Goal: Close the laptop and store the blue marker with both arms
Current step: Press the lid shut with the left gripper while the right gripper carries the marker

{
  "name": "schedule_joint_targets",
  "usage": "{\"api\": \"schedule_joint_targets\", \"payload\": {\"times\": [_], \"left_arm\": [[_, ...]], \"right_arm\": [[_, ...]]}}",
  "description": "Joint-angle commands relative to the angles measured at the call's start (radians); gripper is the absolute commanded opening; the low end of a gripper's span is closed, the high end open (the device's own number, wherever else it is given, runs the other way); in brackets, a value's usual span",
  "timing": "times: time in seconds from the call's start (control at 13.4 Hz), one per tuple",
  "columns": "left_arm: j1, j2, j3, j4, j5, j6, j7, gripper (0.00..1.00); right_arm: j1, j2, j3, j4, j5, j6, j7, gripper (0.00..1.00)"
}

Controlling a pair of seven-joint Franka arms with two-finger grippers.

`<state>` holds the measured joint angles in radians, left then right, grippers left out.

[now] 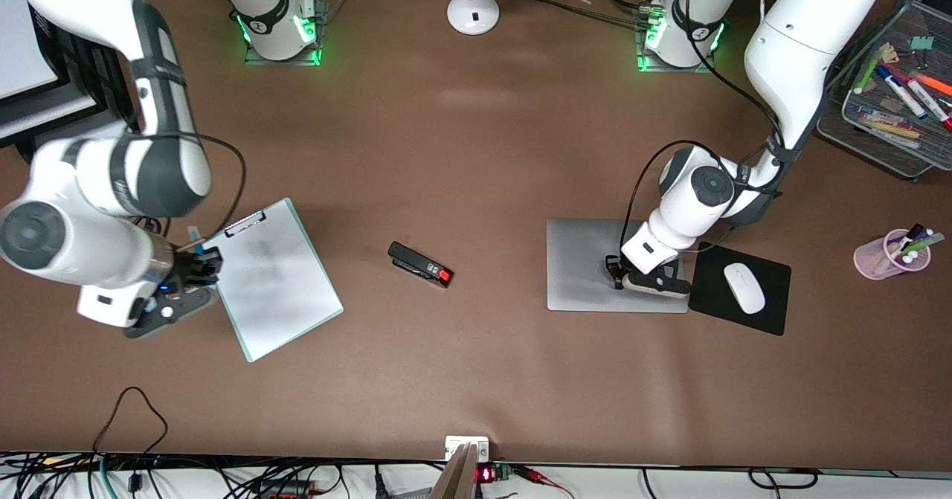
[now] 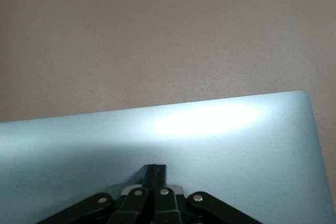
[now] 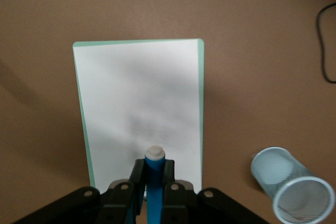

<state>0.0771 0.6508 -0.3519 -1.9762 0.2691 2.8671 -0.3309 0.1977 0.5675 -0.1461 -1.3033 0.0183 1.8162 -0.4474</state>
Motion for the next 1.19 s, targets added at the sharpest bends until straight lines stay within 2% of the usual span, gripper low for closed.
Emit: {"api": "schedule_joint_targets", "payload": {"times": [0.0,0.15,0.3,0.52,0.67,0.82,0.97,1.12], "left_arm": [[0.0,0.023,0.008,0.025,0.03,0.014,-0.004,0.0],[0.003,0.023,0.008,0.025,0.03,0.017,-0.005,0.0],[0.007,0.009,0.007,0.023,0.033,0.015,-0.01,0.0],[0.018,-0.049,0.005,0.019,0.036,-0.046,-0.005,0.0],[0.009,-0.098,0.001,0.023,0.036,-0.154,0.013,0.0],[0.015,-0.15,-0.005,0.023,0.036,-0.248,0.041,0.0],[0.015,-0.206,-0.009,0.052,0.035,-0.41,0.099,0.0],[0.017,-0.241,-0.028,0.127,0.03,-0.631,0.128,0.0]], "right_arm": [[-0.037,-0.035,0.007,0.012,0.025,-0.014,-0.091,0.0],[-0.058,-0.05,0.0,0.021,0.032,-0.014,-0.184,0.0],[-0.109,-0.077,0.005,0.035,0.038,-0.008,-0.357,0.0],[-0.167,-0.113,0.002,0.038,0.196,0.035,-0.624,0.0],[-0.204,-0.116,0.003,0.045,0.286,0.037,-0.761,0.0],[-0.245,-0.129,0.006,0.05,0.421,0.035,-0.917,0.0],[-0.276,-0.129,0.008,0.05,0.541,0.035,-1.101,0.0],[-0.326,-0.121,0.008,0.047,0.641,0.02,-1.287,0.0]]}}
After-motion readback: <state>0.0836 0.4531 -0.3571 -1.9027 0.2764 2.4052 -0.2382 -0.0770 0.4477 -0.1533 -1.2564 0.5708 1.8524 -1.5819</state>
